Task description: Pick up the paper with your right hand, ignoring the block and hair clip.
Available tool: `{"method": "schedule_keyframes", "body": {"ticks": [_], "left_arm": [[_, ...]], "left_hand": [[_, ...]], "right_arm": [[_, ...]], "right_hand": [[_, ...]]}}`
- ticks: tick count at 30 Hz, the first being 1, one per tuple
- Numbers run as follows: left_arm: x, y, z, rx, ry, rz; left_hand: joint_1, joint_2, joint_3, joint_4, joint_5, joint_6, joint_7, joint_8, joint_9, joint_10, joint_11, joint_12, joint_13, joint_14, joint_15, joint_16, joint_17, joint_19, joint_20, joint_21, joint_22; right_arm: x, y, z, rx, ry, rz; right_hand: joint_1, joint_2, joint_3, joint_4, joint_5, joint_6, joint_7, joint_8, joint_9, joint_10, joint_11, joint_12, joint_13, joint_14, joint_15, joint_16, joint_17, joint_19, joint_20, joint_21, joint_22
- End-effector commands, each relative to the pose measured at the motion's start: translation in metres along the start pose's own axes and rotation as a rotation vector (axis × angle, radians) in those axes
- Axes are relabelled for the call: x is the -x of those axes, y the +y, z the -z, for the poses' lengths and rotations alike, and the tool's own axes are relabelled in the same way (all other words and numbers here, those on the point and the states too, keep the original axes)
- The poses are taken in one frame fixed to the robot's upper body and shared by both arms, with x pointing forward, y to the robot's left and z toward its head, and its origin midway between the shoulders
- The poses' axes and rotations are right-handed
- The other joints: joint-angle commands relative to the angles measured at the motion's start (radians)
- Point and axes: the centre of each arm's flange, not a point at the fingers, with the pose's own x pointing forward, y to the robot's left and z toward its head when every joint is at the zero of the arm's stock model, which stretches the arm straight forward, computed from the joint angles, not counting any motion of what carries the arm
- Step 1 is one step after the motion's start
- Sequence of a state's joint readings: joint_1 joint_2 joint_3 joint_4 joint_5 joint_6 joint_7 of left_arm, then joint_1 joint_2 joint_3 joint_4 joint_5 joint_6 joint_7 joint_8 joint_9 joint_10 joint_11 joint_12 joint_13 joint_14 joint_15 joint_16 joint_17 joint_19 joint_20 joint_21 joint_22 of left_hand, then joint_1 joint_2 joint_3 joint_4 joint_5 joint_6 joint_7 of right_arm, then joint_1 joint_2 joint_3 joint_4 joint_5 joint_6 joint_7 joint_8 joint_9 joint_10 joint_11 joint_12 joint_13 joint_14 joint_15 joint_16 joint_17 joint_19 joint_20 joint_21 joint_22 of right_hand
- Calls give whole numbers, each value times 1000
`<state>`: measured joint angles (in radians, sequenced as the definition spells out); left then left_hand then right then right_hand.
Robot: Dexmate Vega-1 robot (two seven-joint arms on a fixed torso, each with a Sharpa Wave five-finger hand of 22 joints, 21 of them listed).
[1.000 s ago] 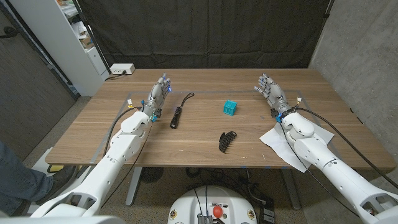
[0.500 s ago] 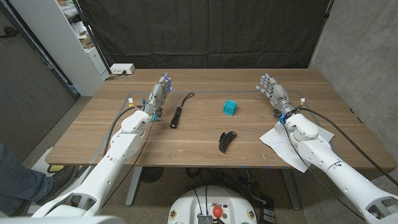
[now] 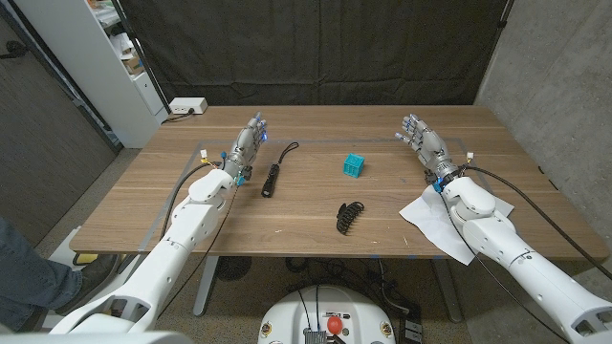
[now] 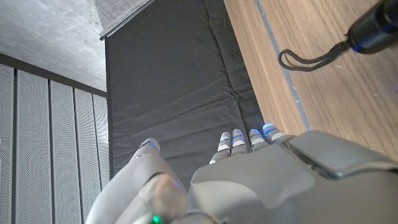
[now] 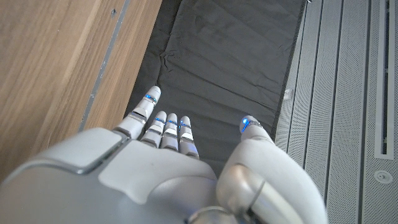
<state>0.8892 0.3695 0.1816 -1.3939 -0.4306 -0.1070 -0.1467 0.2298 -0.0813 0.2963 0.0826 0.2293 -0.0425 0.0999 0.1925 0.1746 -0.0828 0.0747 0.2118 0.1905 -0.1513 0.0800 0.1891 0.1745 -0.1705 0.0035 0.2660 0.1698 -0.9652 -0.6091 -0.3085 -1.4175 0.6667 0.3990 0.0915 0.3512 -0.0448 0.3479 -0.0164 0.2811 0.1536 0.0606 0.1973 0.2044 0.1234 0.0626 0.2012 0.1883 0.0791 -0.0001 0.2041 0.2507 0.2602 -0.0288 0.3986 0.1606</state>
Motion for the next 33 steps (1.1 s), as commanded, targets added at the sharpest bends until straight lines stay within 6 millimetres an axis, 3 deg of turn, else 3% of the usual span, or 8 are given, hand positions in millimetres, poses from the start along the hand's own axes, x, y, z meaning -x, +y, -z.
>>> {"method": "schedule_keyframes", "body": {"ticks": [1,33], "left_arm": [[-1,-4,-4,-8,-4,3],[2,-3,-6,13,-11,21]], "left_hand": [[5,8,2,-8,4,5,6,2,4,-1,2,2,3,2,7,3,5,-23,-6,-2,6],[7,12,-2,-12,1,-1,5,-3,4,-11,0,-3,2,-11,6,-3,6,-32,5,-18,7]], "right_arm": [[11,-4,-6,20,-13,-9],[43,-2,-8,29,-16,-2]], "right_hand": [[9,3,2,-2,6,5,-9,7,0,11,0,8,4,9,-2,7,-1,9,-1,-3,5],[8,4,-1,-7,6,14,-15,9,-3,21,-4,6,4,17,-5,9,-9,21,-2,-20,6]]}}
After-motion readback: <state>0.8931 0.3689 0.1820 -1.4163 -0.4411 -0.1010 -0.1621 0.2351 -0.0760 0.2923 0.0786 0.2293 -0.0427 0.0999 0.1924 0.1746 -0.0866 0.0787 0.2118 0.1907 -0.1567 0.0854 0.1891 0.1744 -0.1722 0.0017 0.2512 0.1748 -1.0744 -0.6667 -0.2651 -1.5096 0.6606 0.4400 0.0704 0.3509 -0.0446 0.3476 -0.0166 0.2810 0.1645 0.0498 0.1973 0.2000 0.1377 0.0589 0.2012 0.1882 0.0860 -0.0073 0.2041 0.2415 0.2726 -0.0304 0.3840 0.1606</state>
